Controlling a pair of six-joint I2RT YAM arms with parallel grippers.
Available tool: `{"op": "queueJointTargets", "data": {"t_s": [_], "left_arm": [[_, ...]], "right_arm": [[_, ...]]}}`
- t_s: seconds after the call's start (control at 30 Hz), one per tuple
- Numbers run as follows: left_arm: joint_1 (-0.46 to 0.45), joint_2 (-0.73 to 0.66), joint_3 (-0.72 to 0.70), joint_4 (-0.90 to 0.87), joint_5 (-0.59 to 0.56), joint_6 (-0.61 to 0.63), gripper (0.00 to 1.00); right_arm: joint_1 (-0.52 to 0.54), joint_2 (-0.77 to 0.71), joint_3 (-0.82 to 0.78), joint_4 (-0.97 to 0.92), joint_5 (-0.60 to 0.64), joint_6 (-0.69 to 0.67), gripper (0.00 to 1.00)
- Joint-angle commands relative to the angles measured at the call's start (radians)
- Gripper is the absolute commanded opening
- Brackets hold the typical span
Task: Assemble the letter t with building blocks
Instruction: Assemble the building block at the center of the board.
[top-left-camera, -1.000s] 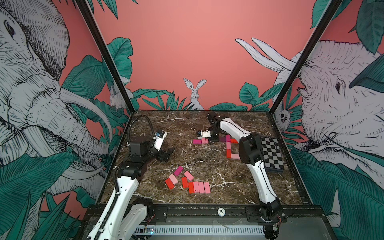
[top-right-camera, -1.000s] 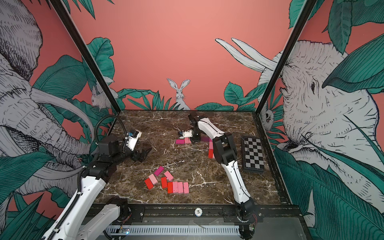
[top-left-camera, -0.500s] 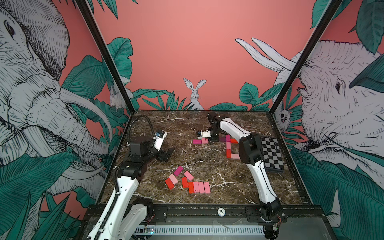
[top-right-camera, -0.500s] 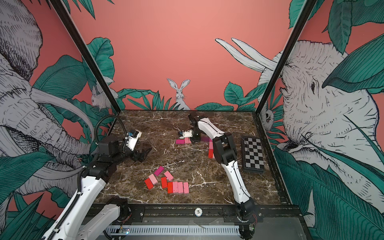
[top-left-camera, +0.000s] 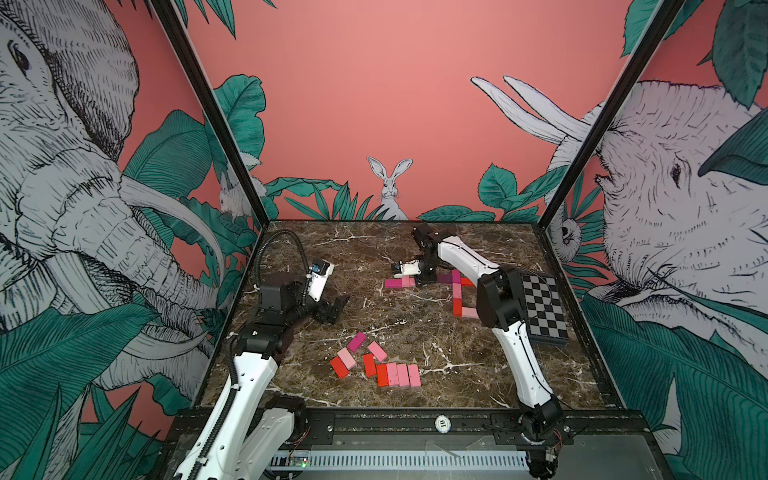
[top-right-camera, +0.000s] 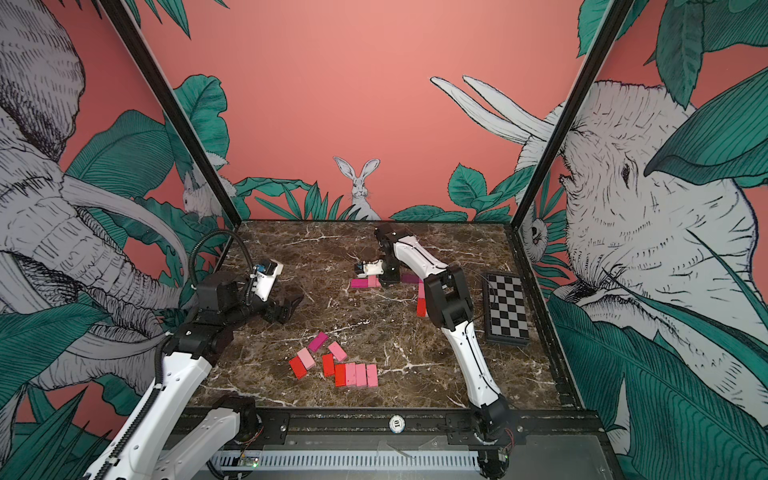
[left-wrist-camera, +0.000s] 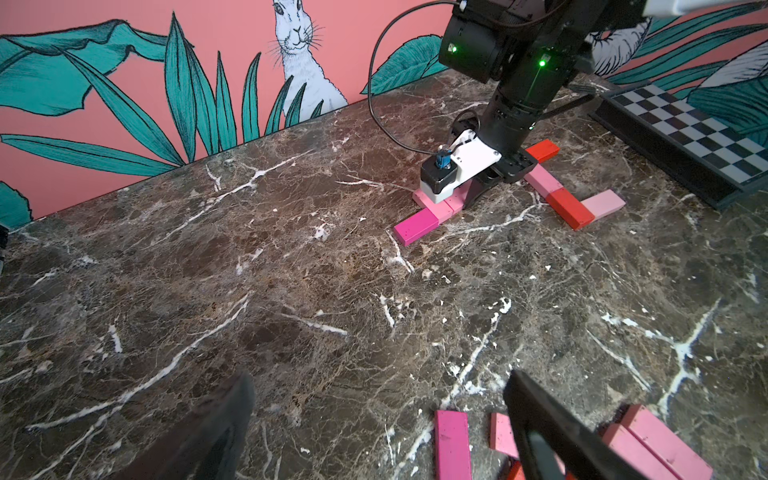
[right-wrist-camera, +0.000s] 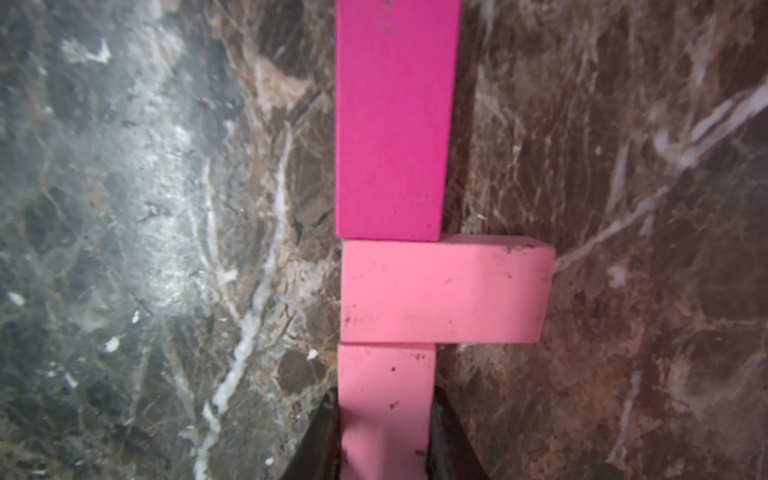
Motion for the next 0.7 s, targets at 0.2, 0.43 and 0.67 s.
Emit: {"op": "queueJointTargets", "data": {"t_s": [0.2,0.43,0.67], "left_arm": [[0.003,-0.006,0.019,0.02,0.006,0.002,0.96],[0.003,-0.008,0.021,0.017,0.006,0.0,0.96],[0.003,-0.006,0.024,0.012,0.013,0.004,0.97]], "right_arm": [[0.012,0.048,0.006,-0.045,0.004,0.02,0.23],[0.012,0.051,0.009,-0.049,-0.002,0.032,0.26],[0.012,0.052,0.012,-0.051,-0.01,0.042,0.31]]}}
